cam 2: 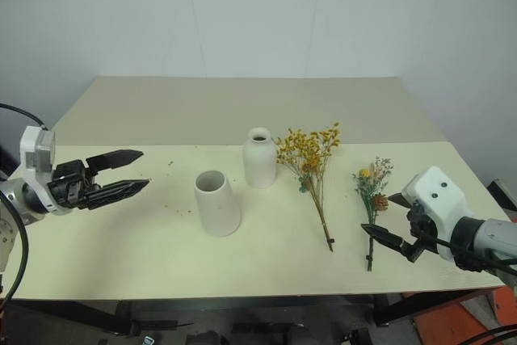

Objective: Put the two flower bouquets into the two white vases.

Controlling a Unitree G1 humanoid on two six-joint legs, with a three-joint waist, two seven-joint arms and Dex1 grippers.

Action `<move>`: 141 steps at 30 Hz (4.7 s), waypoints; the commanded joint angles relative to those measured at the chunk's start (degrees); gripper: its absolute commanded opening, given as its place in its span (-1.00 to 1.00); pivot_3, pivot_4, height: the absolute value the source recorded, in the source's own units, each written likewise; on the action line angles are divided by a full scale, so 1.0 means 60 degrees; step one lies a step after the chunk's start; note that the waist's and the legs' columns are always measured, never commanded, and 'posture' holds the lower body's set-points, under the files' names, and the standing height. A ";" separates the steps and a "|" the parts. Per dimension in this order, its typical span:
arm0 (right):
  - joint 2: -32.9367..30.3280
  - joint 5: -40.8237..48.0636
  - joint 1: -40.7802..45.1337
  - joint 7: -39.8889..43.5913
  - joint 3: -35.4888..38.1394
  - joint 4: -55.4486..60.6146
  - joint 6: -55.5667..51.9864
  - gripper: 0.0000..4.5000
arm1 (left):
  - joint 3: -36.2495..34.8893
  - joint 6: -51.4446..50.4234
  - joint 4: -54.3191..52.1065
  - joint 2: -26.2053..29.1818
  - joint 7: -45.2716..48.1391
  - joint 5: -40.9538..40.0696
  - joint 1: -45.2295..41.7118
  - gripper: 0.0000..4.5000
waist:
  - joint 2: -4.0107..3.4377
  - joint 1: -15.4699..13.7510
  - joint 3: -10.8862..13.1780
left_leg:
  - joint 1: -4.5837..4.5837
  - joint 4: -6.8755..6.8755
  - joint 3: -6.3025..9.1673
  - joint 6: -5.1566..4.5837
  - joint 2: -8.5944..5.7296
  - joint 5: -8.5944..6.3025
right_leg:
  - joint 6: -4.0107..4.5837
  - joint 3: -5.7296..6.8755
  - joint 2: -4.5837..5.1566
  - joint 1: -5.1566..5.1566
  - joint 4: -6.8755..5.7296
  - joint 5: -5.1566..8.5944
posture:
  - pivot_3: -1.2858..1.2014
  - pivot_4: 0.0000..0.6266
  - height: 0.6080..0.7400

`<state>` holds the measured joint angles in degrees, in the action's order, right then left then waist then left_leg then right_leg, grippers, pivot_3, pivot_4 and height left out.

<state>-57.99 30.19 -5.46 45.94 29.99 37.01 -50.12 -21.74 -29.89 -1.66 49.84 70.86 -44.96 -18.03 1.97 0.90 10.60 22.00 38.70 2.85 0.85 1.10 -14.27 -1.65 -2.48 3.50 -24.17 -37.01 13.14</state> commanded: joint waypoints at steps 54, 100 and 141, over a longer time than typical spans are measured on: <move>0.4440 -0.1029 0.7566 -0.4583 -0.5462 -0.4629 -0.4957 1.00 | 0.9193 0.5753 0.7206 0.0214 0.3607 0.1799 -0.9335 0.98 | -0.0007 0.0292 0.0004 | 0.0071 0.0015 0.0011 -0.0021 -0.0011 -0.0010 | 0.0067 -0.0004 -0.0004 -0.0065 -0.0005 -0.0049 | 0.03 -0.52 1.00; 0.8165 -0.3224 1.1795 -0.6773 -0.3661 -0.9338 0.5942 -0.99 | 0.4337 0.3197 0.5355 0.1428 0.3087 0.2520 -0.5383 1.00 | -0.0025 0.0594 0.0014 | 0.0139 0.0014 0.0010 -0.0022 -0.0011 -0.0006 | 0.0077 -0.0017 -0.0006 -0.0193 -0.0149 -0.0055 | 0.03 -0.52 1.00; 1.0570 -0.2502 1.0588 -0.5576 -0.4280 -0.9611 0.8344 -0.88 | 0.2464 0.1379 0.2816 0.0942 0.1875 0.2426 -0.3866 1.00 | -0.0032 0.0537 0.0018 | 0.0134 0.0011 0.0024 -0.0003 -0.0010 0.0004 | 0.0082 -0.0009 -0.0007 -0.0191 -0.0164 -0.0056 | 0.03 -0.52 1.00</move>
<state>5.08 15.66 58.39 12.02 4.78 -21.92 -2.38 -4.57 -21.53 16.70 55.28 82.46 -29.49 -40.58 1.78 4.12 10.71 22.80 38.77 2.99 0.83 1.03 -14.24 -1.16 -2.54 3.46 -25.31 -37.99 12.80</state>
